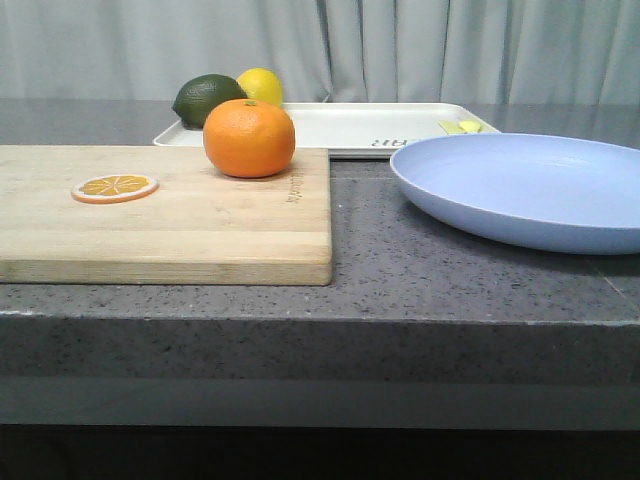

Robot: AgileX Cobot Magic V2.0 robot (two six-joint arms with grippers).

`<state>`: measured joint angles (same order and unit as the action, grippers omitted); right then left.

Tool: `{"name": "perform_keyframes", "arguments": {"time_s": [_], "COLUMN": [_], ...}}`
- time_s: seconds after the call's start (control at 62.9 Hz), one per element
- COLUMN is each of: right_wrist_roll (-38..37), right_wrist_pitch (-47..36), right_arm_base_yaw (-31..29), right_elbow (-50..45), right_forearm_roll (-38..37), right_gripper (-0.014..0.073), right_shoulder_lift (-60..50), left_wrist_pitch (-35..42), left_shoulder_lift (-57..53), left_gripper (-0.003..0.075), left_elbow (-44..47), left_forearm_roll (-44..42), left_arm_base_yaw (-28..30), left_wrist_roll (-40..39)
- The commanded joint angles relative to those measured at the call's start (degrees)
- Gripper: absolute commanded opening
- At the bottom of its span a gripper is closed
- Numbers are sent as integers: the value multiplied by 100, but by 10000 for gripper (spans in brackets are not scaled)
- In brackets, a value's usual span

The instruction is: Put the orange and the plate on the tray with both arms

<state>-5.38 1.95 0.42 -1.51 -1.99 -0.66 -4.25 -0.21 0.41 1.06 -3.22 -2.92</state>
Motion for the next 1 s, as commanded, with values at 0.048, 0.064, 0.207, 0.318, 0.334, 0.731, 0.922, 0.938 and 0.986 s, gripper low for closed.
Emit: {"name": "perform_keyframes", "arguments": {"time_s": [0.048, 0.064, 0.207, 0.318, 0.334, 0.731, 0.922, 0.938, 0.986], "right_wrist_roll": [44, 44, 44, 44, 44, 44, 44, 44, 44], "right_wrist_pitch": [-449, -449, -449, -449, -449, -449, -644, -671, -673], "right_arm_base_yaw": [2, 2, 2, 2, 2, 2, 1, 1, 1], "right_elbow": [136, 136, 136, 136, 136, 136, 136, 142, 200], "right_forearm_roll": [15, 15, 15, 15, 15, 15, 15, 15, 20], "right_gripper": [-65, -65, -65, -65, -65, -65, -65, -65, -65], "right_shoulder_lift": [-99, -99, -99, -99, -99, -99, -99, -99, -99], "left_wrist_pitch": [425, 425, 425, 425, 425, 675, 1092, 1111, 1128], "left_shoulder_lift": [-108, -108, -108, -108, -108, -108, -108, -108, -108], "left_gripper": [-20, -20, -20, -20, -20, -20, -20, -20, -20], "left_elbow": [149, 149, 149, 149, 149, 149, 138, 113, 41], "left_forearm_roll": [52, 52, 52, 52, 52, 52, 52, 52, 52], "left_arm_base_yaw": [21, 21, 21, 21, 21, 21, 21, 21, 21], "left_wrist_roll": [-47, -47, -47, -47, -47, -47, -47, -47, -47]}}
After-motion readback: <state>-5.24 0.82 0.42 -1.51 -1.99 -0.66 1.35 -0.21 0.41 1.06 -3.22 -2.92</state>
